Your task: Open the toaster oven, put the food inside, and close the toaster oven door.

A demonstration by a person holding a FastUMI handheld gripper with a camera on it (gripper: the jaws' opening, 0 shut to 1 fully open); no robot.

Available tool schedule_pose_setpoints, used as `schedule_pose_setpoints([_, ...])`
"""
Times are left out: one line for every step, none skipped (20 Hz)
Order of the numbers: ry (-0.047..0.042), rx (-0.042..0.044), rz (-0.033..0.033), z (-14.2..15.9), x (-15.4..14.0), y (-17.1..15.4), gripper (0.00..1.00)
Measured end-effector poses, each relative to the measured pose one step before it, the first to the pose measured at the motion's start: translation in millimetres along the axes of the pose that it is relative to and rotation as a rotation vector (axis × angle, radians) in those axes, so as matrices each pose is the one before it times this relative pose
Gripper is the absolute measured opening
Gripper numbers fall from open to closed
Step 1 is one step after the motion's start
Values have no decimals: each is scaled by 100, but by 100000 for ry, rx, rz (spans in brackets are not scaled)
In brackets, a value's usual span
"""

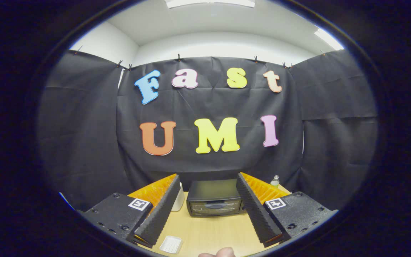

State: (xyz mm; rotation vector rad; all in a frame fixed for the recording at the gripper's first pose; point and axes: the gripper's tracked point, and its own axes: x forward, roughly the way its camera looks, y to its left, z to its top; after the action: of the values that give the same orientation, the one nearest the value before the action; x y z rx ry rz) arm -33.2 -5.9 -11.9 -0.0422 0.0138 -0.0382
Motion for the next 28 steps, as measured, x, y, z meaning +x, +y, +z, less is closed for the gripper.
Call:
schedule_pose_setpoints([417,234,260,-313,-182,257,100])
schedule_pose_setpoints([507,274,239,-34,-89,278,100])
schedule_pose_setpoints([-200,345,-73,-105,-60,18,100])
schedule_pose_setpoints([86,200,46,89,-150,172,100])
schedule_pose_setpoints([-177,236,-218,-34,-114,153,100])
schedule_pose_setpoints([-295,263,-47,103,-32,135,100])
schedule_pose_setpoints([174,177,-277,-131,119,24,100])
schedule_pose_setpoints([-140,229,-55,-48,52,39,100])
schedule_pose_setpoints([755,346,-281,-195,-57,-42,100])
schedule_pose_setpoints([129,434,72,-151,-183,27,100])
schedule_pose_setpoints([-260,778,-477,19,-180,-105,100])
schedule_pose_setpoints([170,868,-390,-201,18,-52,100])
schedule_pose_setpoints([510,241,-6,-405,9,55,100])
schedule_pose_setpoints([674,133,-123,-220,-53,65,100])
schedule_pose_setpoints([248,216,412,-146,-67,45,100])
schedule_pose_setpoints([21,157,185,-25,12,154,100])
schedule_pose_setpoints([-605,137,11,173,-77,59,100])
schedule_pose_setpoints([-724,266,71,145,17,53,100])
schedule_pose_setpoints([-394,-218,75,-65,147,138,100])
schedule_pose_setpoints([452,36,429,-153,139,168,100])
schedule_pose_setpoints([491,311,240,-320,-24,110,100])
schedule_pose_setpoints([-110,630,138,-29,-62,63,100])
schedule_pose_setpoints([159,429,-192,-77,81,-63,100])
schedule_pose_setpoints([-331,298,41,-114,77,9,100])
schedule_pose_setpoints([636,-285,-297,-257,50,-92,100])
schedule_pose_setpoints([1111,-302,85,-431,143,-80,100])
schedule_pose_setpoints([712,391,-39,-285,17,-55,100])
schedule_pose_setpoints([280,465,10,-6,-38,40,100])
